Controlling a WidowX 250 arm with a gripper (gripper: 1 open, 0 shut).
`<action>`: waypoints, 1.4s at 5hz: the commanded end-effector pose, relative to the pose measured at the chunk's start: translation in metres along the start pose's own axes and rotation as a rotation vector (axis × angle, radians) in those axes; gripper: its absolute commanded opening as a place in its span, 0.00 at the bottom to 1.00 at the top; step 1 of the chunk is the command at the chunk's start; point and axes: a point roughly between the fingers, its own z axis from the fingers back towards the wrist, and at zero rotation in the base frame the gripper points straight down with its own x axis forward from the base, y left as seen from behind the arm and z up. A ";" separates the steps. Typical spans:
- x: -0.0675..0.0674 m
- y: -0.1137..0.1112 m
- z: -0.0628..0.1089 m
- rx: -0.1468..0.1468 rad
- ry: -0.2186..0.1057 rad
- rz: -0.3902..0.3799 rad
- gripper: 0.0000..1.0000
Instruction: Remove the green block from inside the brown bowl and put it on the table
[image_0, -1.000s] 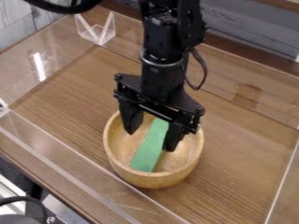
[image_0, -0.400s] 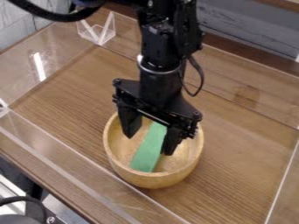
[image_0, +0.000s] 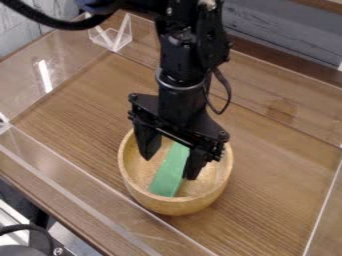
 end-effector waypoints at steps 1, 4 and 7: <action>0.003 -0.001 -0.002 0.000 -0.033 -0.014 1.00; 0.002 -0.003 -0.027 -0.006 -0.059 -0.012 1.00; 0.003 -0.003 -0.043 -0.009 -0.069 0.000 0.00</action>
